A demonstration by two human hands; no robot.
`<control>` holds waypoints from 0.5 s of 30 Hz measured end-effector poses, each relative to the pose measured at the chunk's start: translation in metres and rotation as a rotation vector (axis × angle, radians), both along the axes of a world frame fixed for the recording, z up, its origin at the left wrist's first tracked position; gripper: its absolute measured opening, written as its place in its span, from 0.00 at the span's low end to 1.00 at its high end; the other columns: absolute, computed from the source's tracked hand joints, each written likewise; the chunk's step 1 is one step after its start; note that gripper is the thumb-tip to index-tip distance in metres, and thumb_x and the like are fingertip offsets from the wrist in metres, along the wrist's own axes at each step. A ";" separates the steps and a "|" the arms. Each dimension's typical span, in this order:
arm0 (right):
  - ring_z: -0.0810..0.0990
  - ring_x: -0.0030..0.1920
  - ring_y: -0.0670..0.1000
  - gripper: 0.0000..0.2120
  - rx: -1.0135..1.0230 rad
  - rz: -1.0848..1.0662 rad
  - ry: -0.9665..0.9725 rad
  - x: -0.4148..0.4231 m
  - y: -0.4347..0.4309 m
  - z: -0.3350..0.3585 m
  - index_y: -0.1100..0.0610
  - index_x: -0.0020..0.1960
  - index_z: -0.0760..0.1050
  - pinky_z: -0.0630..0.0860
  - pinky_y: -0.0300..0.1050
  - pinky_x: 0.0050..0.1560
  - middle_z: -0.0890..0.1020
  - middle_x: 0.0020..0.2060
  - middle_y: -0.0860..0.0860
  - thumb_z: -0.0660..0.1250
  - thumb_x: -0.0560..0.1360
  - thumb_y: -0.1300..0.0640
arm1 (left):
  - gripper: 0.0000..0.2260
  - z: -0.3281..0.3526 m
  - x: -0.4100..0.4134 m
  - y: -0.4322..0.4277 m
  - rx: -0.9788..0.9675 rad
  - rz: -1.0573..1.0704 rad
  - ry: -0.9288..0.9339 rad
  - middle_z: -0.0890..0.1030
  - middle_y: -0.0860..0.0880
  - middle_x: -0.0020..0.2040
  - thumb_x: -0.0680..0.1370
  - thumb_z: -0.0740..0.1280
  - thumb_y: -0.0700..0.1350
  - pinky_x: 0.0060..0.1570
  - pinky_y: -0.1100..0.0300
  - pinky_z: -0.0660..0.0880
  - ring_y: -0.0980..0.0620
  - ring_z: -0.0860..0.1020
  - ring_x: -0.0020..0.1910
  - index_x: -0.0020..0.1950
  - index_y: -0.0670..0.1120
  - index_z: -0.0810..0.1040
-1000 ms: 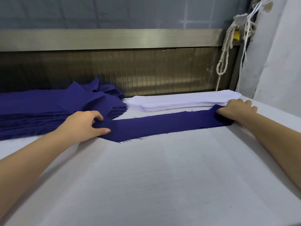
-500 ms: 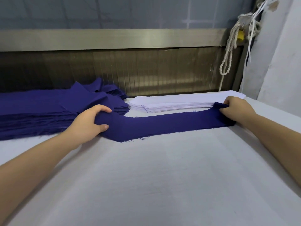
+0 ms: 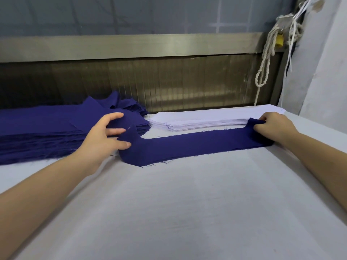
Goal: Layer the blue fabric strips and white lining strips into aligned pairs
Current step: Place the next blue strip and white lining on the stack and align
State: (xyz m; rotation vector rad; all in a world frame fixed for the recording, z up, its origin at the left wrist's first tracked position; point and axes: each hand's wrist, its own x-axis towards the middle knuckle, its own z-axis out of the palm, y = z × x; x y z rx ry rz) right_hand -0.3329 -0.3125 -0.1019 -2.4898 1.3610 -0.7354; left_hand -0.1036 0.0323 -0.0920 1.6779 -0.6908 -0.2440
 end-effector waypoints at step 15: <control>0.74 0.51 0.62 0.11 -0.021 0.055 -0.187 0.001 0.001 -0.004 0.62 0.59 0.73 0.67 0.49 0.49 0.79 0.52 0.62 0.60 0.77 0.64 | 0.11 -0.002 0.003 0.002 0.201 0.046 -0.164 0.84 0.57 0.40 0.74 0.68 0.31 0.38 0.67 0.77 0.60 0.81 0.39 0.49 0.46 0.81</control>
